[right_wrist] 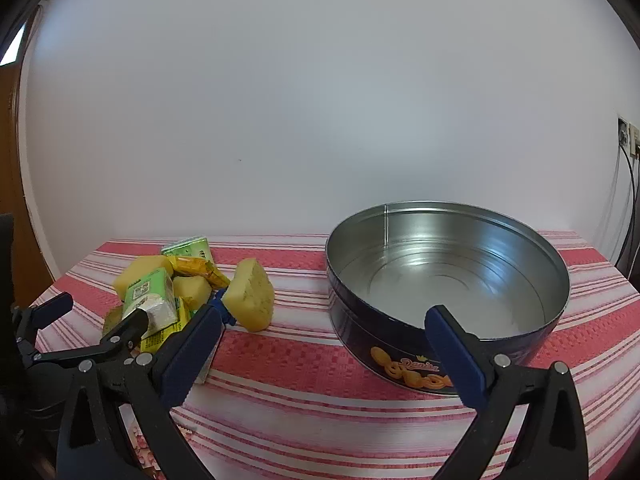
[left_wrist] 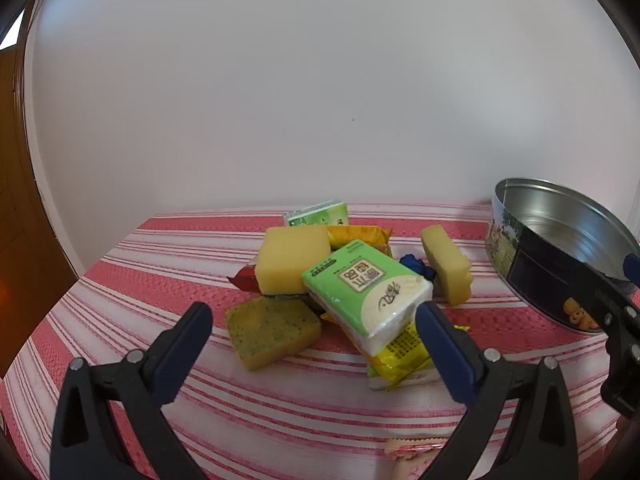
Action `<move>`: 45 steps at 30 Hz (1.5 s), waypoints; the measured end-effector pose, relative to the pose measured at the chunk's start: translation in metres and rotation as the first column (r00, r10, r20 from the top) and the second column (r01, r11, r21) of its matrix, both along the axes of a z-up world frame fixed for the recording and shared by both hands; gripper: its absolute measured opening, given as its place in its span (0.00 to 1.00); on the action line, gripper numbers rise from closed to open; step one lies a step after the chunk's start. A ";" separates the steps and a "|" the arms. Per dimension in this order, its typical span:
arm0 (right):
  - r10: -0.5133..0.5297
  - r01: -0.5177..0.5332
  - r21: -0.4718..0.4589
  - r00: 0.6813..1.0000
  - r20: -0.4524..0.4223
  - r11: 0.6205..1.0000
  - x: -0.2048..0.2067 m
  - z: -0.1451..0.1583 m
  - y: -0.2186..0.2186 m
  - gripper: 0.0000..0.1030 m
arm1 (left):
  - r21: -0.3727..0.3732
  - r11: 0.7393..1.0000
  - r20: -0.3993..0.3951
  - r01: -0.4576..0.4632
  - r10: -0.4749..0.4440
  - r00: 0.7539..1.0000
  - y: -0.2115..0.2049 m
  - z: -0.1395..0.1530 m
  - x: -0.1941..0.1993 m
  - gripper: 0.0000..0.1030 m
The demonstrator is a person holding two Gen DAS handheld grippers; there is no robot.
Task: Organize objects
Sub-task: 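Move the right gripper toward the pink-flowered candy packet on the table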
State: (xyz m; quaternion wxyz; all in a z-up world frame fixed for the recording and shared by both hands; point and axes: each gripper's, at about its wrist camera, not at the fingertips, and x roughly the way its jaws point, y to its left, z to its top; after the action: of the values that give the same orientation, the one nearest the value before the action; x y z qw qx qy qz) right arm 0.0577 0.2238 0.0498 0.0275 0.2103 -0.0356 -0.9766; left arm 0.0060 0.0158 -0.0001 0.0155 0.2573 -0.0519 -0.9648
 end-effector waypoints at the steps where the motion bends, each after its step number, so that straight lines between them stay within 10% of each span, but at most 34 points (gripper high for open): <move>1: 0.001 -0.001 0.000 1.000 0.001 1.000 0.000 0.000 0.000 1.00 | 0.001 1.000 0.001 0.000 0.000 1.000 0.001 0.000 0.000 1.00; 45: 0.027 -0.027 -0.007 0.997 0.076 1.000 -0.008 -0.008 -0.009 1.00 | -0.011 1.000 -0.009 0.007 -0.007 1.000 -0.007 0.002 0.001 1.00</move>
State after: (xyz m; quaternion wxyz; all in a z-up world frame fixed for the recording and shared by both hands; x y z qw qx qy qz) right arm 0.0502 0.2150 0.0417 0.0400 0.2476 -0.0364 -0.9674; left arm 0.0066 0.0091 0.0017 0.0138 0.2528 -0.0580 -0.9657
